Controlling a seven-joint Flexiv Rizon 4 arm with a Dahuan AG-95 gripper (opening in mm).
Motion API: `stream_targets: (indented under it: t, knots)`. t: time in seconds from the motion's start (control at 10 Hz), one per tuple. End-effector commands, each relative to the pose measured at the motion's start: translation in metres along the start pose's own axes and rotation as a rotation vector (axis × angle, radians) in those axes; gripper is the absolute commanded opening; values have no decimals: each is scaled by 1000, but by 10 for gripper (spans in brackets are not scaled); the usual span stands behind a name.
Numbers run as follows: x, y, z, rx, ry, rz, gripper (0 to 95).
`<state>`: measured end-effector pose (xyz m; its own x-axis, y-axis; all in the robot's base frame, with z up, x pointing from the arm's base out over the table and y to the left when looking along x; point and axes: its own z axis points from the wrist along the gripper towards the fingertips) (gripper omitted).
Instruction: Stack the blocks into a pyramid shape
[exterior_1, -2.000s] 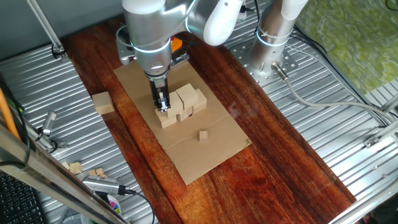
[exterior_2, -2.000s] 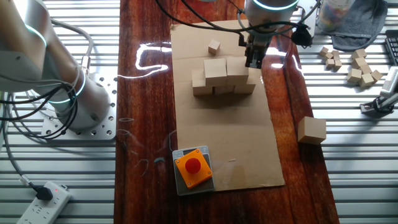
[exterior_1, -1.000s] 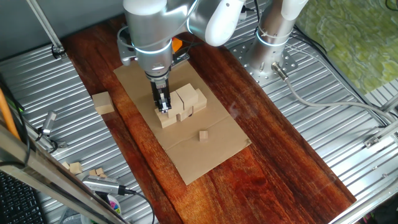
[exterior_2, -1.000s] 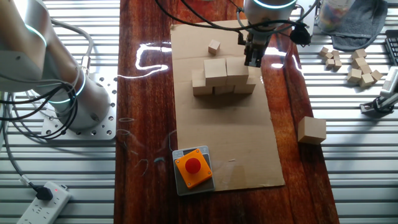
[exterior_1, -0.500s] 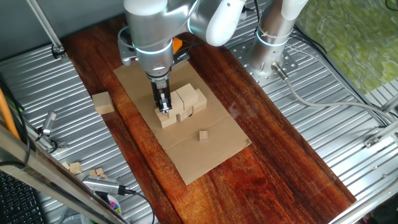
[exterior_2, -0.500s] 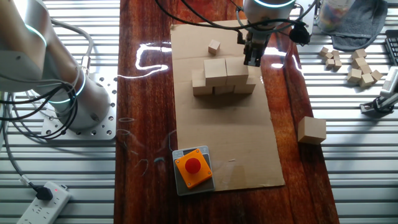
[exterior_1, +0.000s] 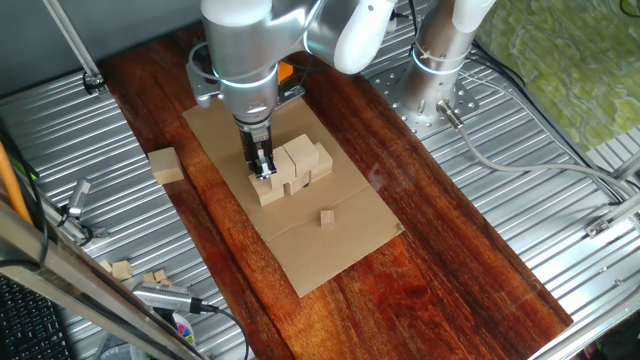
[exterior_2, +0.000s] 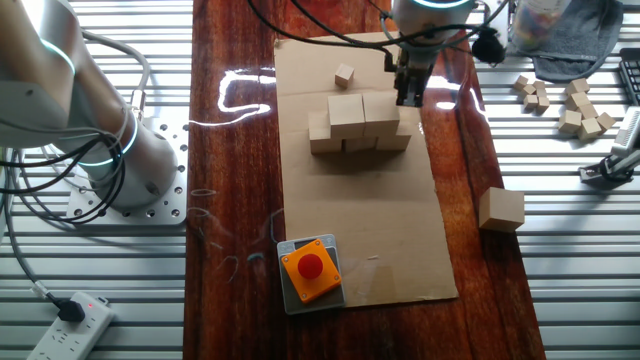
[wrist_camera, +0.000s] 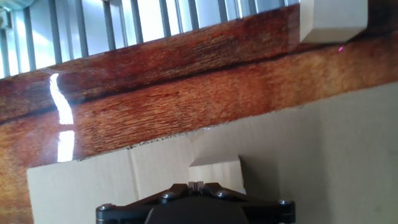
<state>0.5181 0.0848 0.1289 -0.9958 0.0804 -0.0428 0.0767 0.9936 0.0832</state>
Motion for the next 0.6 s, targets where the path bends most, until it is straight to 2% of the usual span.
stream_targets:
  t: [0.1, 0.3, 0.6]
  knots:
    - [-12, 1, -9, 13, 12, -12, 0]
    - [-16, 7, -16, 10, 30, 18, 0]
    - [-9, 16, -22, -18, 63, 80, 0]
